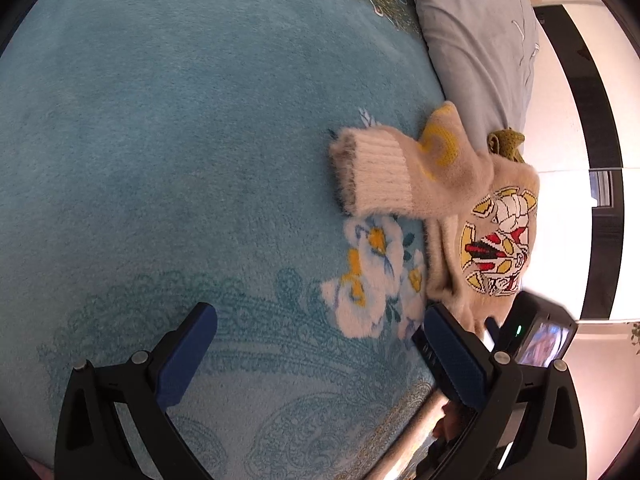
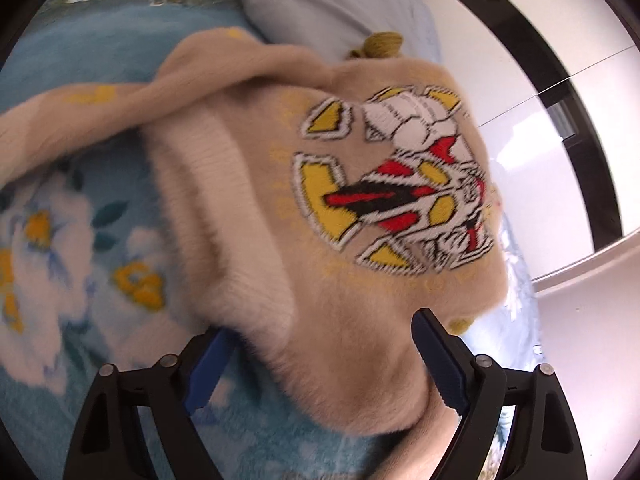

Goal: Fold clothes

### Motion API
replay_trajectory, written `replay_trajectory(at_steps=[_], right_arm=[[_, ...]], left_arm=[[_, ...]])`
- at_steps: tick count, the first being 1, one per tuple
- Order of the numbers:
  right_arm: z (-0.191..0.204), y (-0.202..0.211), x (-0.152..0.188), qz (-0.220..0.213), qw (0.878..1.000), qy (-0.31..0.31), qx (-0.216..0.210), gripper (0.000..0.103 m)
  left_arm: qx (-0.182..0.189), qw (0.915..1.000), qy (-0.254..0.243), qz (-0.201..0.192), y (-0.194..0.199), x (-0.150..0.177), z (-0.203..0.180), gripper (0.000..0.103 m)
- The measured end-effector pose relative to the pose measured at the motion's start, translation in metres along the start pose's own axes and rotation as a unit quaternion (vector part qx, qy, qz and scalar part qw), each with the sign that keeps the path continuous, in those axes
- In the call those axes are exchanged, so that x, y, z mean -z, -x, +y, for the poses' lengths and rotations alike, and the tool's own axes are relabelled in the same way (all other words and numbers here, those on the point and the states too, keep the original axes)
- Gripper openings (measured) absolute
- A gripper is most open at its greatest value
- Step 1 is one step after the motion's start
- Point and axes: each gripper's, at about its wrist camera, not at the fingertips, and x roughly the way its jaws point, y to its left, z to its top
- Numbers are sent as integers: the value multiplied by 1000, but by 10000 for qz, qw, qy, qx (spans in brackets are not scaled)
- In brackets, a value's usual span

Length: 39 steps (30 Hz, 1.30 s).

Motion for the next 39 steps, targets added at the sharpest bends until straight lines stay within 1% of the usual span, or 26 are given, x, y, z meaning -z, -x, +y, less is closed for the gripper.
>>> replay_trajectory(at_steps=[3,4,7,9,12,14,16,17,18,19,20,21,23,25,26,28,30,34,35,37,38,39], right_arm=[[13,2,15,-16,9991,343,265,89],[16,3,16,-85,9984,417,364,89],[23,2,8,-214,9971,485,549,89],[21,-1,-4,-269,9969,394,625,89],[19,-6,-18,-171,9976,301,605,89],[20,-10,-22,-80,9983,331,467,86],[21,-13,-25,10,9989,378,294,71],[22,-12,-26,37,9988,446,209,66],[25,-12,-29,93,9984,553,118,54],[28,-11,-31,164,9976,671,44,33],[31,-10,-34,228,9968,770,6,33],[30,-8,-39,264,9967,771,19,31],[16,1,-46,290,9989,299,-224,29],[1,12,-51,321,9976,-117,-608,26],[-5,18,-53,333,9957,-279,-823,23],[-14,37,-53,270,9919,-418,-1172,21],[-21,59,-51,169,9877,-486,-1474,21],[-41,89,-43,100,9732,-925,-2102,21],[-41,96,-41,102,9697,-973,-2238,20],[-38,111,-37,83,9645,-950,-2462,19],[-36,116,-35,91,9605,-984,-2601,19],[-35,121,-33,116,9540,-1063,-2801,19]], left_arm=[[70,9999,78,19,2,1,2,103],[85,9999,48,46,3,2,2,103],[66,9999,-63,54,3,3,0,103],[61,9999,-77,46,4,3,0,103],[50,10000,39,74,2,2,5,103],[48,9999,88,99,1,2,8,103],[51,9999,56,87,3,2,8,103],[36,9999,31,94,3,3,8,103],[20,9999,7,102,3,3,8,103],[10,9999,-19,109,3,5,6,103],[0,9999,-44,117,3,6,4,103],[62,9999,-31,124,5,7,7,103],[185,9997,-5,139,9,10,13,103],[511,9983,157,247,15,9,20,103],[584,9977,208,257,18,9,24,103],[687,9970,258,266,26,9,31,103],[679,9972,226,201,33,5,37,103],[676,9973,301,6,44,-2,43,103],[700,9969,361,-43,49,-2,47,103],[777,9959,449,-106,45,1,37,103],[814,9955,465,-127,51,0,42,103],[856,9951,467,-152,60,-1,44,103]])
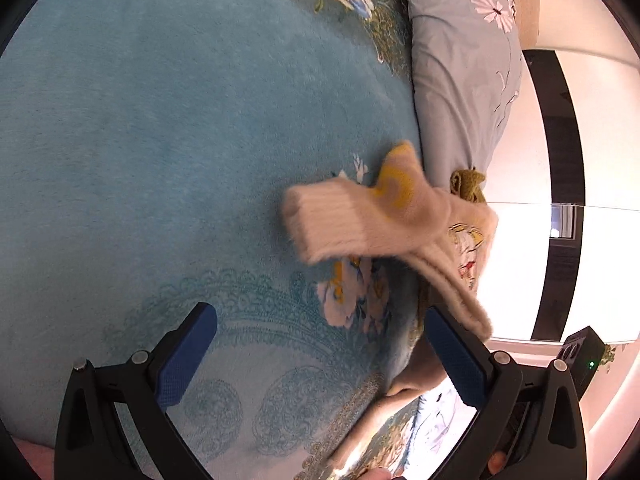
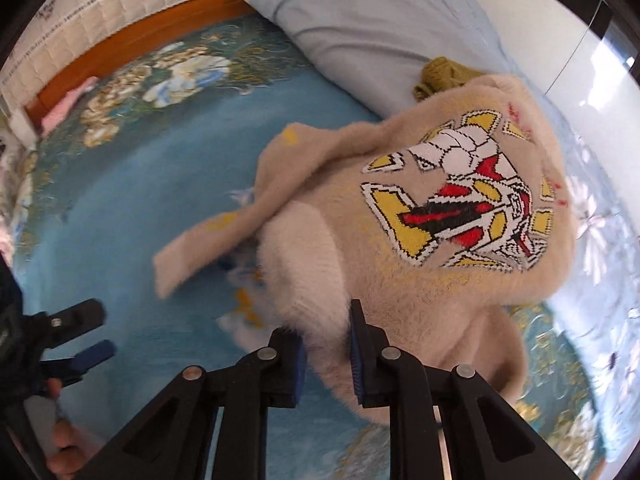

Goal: Fold clothes

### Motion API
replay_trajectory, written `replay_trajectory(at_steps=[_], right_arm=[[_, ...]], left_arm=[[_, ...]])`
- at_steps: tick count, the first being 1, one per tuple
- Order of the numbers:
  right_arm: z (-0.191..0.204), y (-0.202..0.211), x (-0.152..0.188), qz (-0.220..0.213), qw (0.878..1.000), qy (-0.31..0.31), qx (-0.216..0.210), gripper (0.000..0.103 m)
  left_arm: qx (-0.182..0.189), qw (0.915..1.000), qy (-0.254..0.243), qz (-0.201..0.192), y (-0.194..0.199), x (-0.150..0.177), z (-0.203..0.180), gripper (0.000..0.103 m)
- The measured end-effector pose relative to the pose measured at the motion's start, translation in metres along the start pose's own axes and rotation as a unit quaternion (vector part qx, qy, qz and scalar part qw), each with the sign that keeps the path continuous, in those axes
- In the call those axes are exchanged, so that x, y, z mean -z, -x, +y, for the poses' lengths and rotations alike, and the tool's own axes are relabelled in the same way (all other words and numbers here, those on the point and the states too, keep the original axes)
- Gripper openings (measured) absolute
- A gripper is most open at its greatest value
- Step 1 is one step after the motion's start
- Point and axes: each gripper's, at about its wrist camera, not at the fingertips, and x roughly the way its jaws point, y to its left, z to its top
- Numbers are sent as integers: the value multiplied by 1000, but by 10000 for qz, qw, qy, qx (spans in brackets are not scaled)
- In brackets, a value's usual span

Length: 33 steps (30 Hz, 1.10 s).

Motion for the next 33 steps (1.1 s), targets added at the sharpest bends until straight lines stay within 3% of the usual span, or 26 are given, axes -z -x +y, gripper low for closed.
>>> replay_trajectory(at_steps=[7,12,15,21,26,27,30,33], right_arm=[[50,21,3,36,9890,-495,-1392,19],[76,32,-6,-47,9716,-993,-2147,19],[77,28,-11,-55,9563,-1620,-2434,19],[97,12,-1,520,9666,-1545,-1979,22],[89,16,16,536,9649,-1620,-1998,28],[86,19,19,511,9625,-1657,-2088,30],[73,38,26,295,9620,-1699,-2116,55],[50,56,37,93,9606,-1908,-2020,56]], left_arm=[[190,9993,-215,-259,47,3,-4,103],[337,9973,-268,-598,84,-6,-2,103],[414,9963,-129,-738,103,-14,3,103],[159,9971,-344,-653,116,-8,1,103],[8,9971,-446,-617,121,1,0,103],[19,9969,-471,-631,122,3,-1,103],[71,9957,-684,-616,122,13,-15,103],[236,9947,-825,-563,121,22,-30,103]])
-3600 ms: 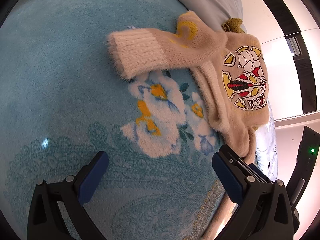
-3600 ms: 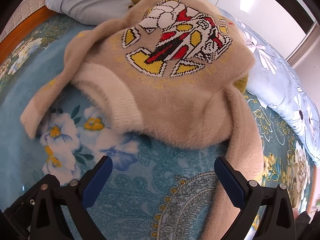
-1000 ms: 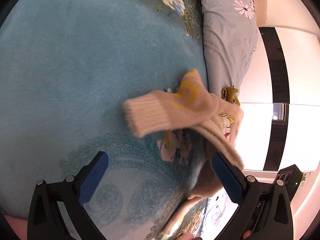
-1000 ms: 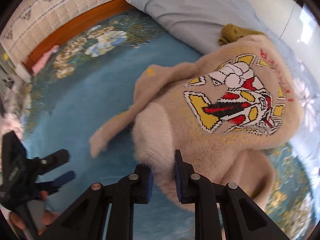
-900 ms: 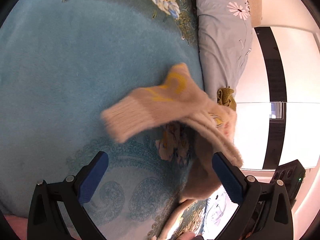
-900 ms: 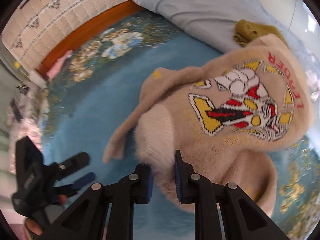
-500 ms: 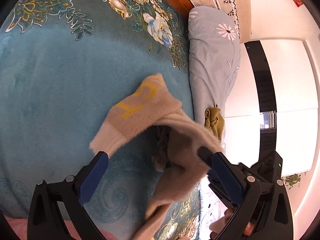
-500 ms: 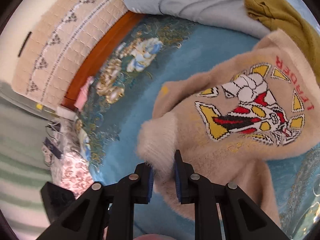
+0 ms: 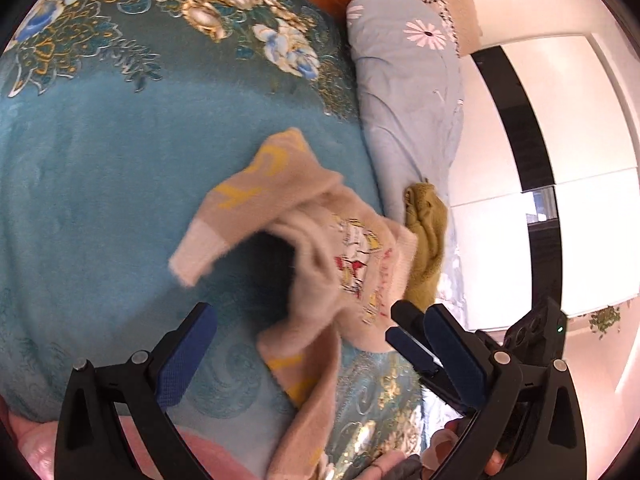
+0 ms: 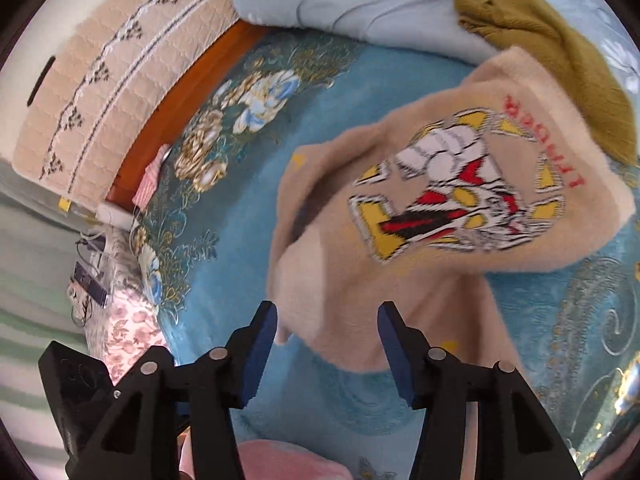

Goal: Fold clothes

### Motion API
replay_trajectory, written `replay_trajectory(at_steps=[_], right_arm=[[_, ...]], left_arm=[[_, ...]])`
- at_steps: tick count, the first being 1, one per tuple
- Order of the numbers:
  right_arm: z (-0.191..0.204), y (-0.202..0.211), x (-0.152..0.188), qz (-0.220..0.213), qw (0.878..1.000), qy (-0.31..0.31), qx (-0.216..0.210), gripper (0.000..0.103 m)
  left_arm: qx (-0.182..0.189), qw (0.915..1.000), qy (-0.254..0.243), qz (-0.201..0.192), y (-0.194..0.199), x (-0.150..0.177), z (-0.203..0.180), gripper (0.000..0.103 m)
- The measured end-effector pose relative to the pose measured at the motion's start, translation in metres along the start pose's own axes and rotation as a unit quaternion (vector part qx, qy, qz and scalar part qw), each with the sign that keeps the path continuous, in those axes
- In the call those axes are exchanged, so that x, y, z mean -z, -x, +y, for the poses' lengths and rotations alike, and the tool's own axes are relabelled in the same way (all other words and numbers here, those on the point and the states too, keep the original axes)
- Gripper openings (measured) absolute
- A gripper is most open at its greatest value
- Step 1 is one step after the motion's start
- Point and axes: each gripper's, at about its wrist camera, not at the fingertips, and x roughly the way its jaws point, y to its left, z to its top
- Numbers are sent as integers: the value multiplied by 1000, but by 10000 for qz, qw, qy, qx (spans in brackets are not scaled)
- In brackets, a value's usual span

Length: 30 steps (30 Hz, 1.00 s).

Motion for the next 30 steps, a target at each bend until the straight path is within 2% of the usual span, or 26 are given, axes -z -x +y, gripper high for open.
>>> replay_trajectory(at_steps=[3,7,9,12,14,16,20,26,28,30], right_arm=[[-21,24,9,-204,9996,-183,-69,57],[-47,50,31,-359,9993,-94,-1,58],[-61,60,43,-415,9991,-76,36,59],[-85,75,59,-515,9984,-202,111,61],[-104,83,67,-579,9975,-379,129,62],[-120,88,73,-616,9966,-536,128,63],[-141,88,81,-605,9951,-774,78,63],[-147,69,92,-378,9959,-818,40,64],[-148,60,95,-279,9962,-825,68,64],[-150,52,98,-209,9960,-873,-26,64]], left_arm=[[157,9997,-73,167,-7,6,-13,103],[158,9979,-106,616,-32,16,-26,103],[96,9978,-46,650,-39,20,-27,103],[-25,9982,335,491,-48,21,-17,103],[26,9967,746,313,-53,20,-3,103],[36,9934,1062,426,-62,22,9,103],[-224,9927,1019,608,-79,26,12,103],[-731,9872,1246,682,-92,19,27,103],[-837,9867,1210,691,-96,19,30,103],[-773,9852,1306,791,-103,23,34,103]])
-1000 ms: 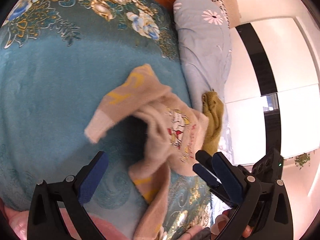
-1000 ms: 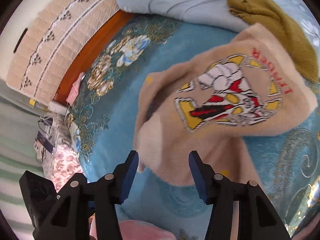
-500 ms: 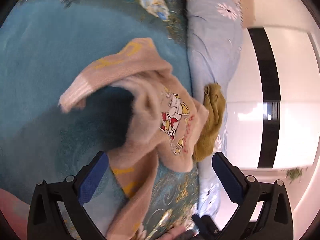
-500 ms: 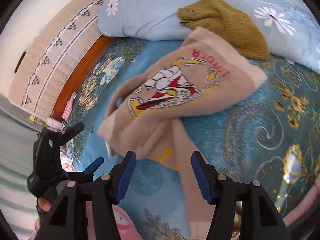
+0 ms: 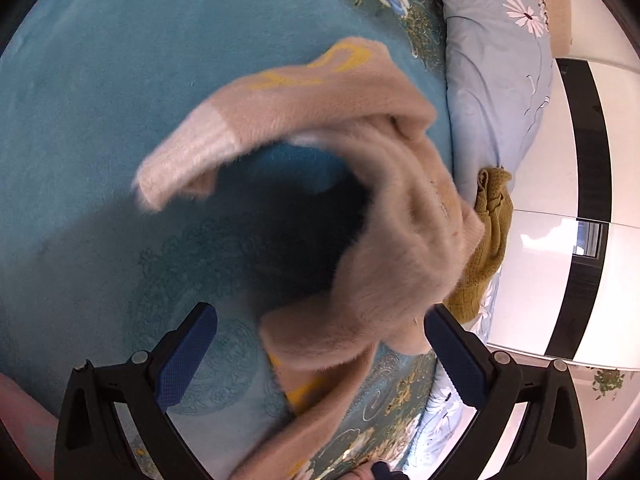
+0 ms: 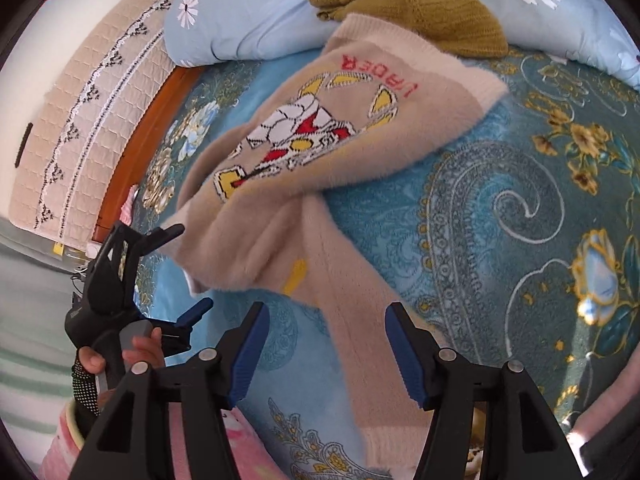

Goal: Fold clothes

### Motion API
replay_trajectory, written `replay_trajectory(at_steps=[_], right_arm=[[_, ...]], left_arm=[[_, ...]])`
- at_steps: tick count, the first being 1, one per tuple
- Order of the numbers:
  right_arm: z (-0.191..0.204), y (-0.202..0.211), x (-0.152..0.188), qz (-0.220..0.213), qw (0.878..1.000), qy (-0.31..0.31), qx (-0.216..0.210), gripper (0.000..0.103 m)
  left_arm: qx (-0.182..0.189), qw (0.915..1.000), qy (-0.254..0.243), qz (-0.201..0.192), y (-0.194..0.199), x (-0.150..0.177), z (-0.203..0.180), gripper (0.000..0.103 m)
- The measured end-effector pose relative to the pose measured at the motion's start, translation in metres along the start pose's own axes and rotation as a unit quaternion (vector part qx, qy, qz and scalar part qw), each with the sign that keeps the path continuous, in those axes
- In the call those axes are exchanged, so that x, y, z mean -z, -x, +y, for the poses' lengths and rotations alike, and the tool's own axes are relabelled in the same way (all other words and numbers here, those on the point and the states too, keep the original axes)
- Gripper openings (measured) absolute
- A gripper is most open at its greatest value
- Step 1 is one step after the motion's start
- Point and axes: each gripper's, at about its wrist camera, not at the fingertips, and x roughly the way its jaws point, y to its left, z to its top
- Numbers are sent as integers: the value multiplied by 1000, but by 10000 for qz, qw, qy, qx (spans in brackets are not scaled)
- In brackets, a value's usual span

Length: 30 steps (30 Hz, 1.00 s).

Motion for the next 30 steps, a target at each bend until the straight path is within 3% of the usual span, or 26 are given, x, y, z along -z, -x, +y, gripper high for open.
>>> replay_trajectory(at_steps=[5,7,8,9,10,11,12,14,17,19,24,27,30], right_arm=[[-3,-13,7,139,9998,-127,-83,64],[-7,-16,9,162,9996,-220,-67,64],[-9,-17,10,176,9995,-265,-47,64],[-11,-18,12,193,9993,-316,-15,64],[-14,-19,13,218,9991,-362,6,64],[-16,-20,15,242,9989,-400,23,64],[-18,-21,16,256,9987,-435,41,64],[-20,-21,19,273,9984,-495,58,64],[-22,-18,22,242,9981,-556,68,64],[-21,-13,22,185,9984,-526,68,64],[-11,1,15,6,9997,-180,157,64],[7,1,1,-51,9996,176,219,64],[34,-3,-19,-78,9980,579,253,64]], left_arm=[[6,9993,-360,-27,-12,7,-7,102],[-149,9970,-730,-189,-11,11,-16,101],[-174,9958,-859,-252,-10,12,-19,92],[-276,9947,-959,-227,-11,12,-22,71],[-380,9935,-1058,-201,-12,11,-25,59],[-483,9920,-1156,-175,-13,11,-28,37],[-622,9899,-1267,-151,-13,11,-32,26],[-867,9840,-1545,-175,-11,12,-39,15],[-1341,9615,-2339,-523,4,15,-55,12],[-1423,9561,-2451,-742,18,2,-62,11],[-1578,9654,-1720,-1165,57,-53,-39,11],[-1527,9753,-969,-1268,74,-65,-7,11],[-1383,9806,-673,-1218,75,-66,7,11]])
